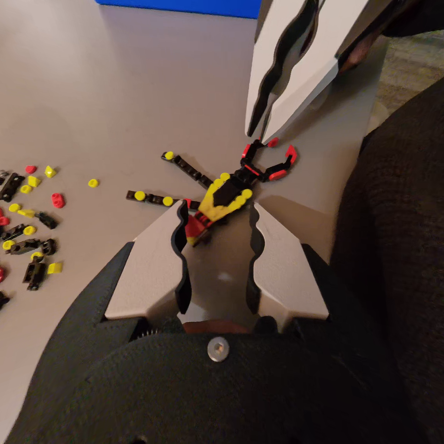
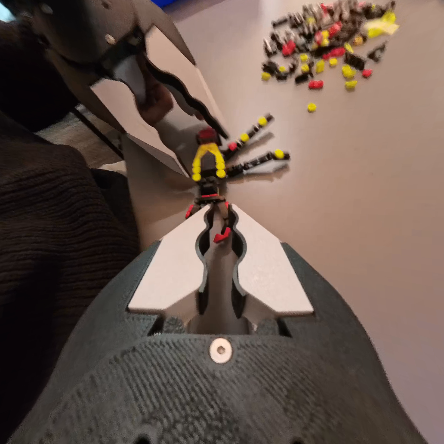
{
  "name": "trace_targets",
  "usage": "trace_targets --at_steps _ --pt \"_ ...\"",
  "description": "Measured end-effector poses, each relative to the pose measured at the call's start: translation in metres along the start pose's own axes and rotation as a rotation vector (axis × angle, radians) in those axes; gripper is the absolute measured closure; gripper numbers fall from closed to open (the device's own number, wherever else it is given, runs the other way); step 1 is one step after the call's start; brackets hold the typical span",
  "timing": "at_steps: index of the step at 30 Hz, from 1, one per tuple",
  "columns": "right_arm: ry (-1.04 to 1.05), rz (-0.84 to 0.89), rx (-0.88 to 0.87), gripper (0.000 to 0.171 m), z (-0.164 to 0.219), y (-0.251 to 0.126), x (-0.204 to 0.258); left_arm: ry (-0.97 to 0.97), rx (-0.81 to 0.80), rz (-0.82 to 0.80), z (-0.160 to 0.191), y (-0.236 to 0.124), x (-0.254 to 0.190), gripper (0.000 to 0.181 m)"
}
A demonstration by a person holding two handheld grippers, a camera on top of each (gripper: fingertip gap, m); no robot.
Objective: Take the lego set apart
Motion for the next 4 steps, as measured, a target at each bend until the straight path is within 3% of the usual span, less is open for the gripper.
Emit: trace_targets --at_steps 4 --pt "-0.082 0.005 -0.237 0.167 -0.025 -0.013 0.012 0.027 -0.015 0.020 -0.004 0.003 -0.006 0.138"
Point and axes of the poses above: each gripper's, where its closed fingertips meet, y out along the fingers, z out of its underside, x = y × z across the jaws, the point moved 7 cm from there along -y, back along the fingers, and after that the axes turned 5 degrees about z, right-handed, at the moved point
